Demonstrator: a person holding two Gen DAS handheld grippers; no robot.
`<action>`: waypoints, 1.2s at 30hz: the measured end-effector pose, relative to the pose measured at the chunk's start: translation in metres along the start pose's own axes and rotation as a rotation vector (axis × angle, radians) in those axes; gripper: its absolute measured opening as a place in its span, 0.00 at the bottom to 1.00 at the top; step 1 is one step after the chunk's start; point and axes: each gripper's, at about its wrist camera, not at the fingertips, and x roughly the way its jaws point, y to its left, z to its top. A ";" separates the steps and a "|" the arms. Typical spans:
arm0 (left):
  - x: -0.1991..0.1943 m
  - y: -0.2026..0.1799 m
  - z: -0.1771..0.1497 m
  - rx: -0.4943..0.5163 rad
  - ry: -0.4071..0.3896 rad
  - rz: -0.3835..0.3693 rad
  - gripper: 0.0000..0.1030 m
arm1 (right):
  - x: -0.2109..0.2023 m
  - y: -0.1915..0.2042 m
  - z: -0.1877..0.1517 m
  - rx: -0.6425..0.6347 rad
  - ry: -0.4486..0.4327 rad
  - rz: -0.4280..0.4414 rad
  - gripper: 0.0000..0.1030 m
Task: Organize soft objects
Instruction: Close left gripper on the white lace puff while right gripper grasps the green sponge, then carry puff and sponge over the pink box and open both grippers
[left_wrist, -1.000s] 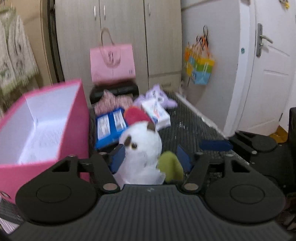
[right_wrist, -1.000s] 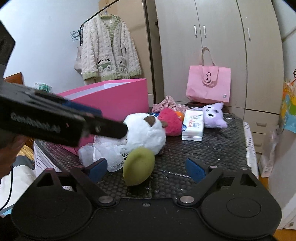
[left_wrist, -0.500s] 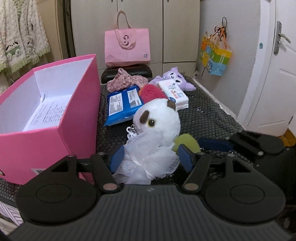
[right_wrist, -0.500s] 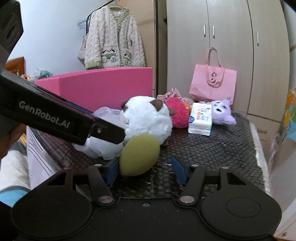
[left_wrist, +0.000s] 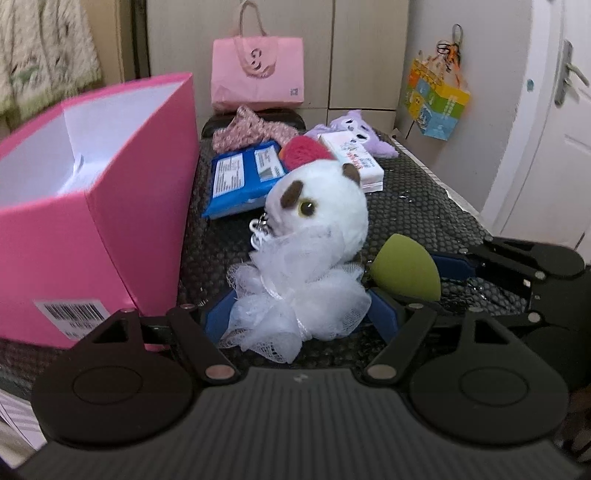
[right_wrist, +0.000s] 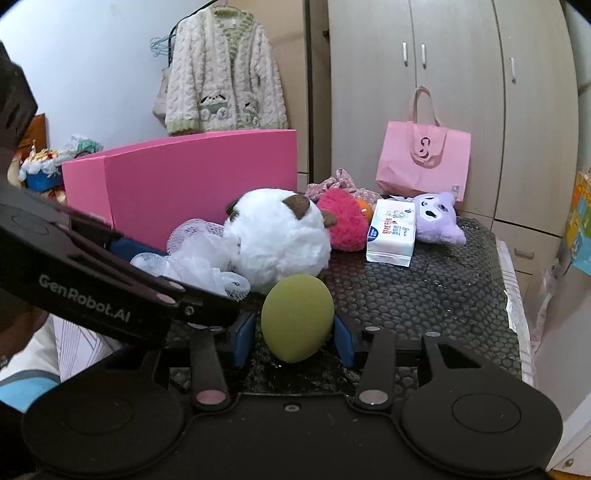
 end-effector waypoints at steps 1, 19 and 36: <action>0.002 0.002 0.000 -0.017 0.003 -0.004 0.72 | -0.001 0.000 0.000 0.004 -0.005 -0.004 0.43; -0.036 0.011 -0.019 -0.003 -0.090 -0.011 0.42 | -0.021 0.023 0.007 0.141 0.007 -0.097 0.41; -0.111 0.048 -0.050 -0.041 -0.032 0.001 0.42 | -0.068 0.100 0.034 0.088 0.063 0.106 0.41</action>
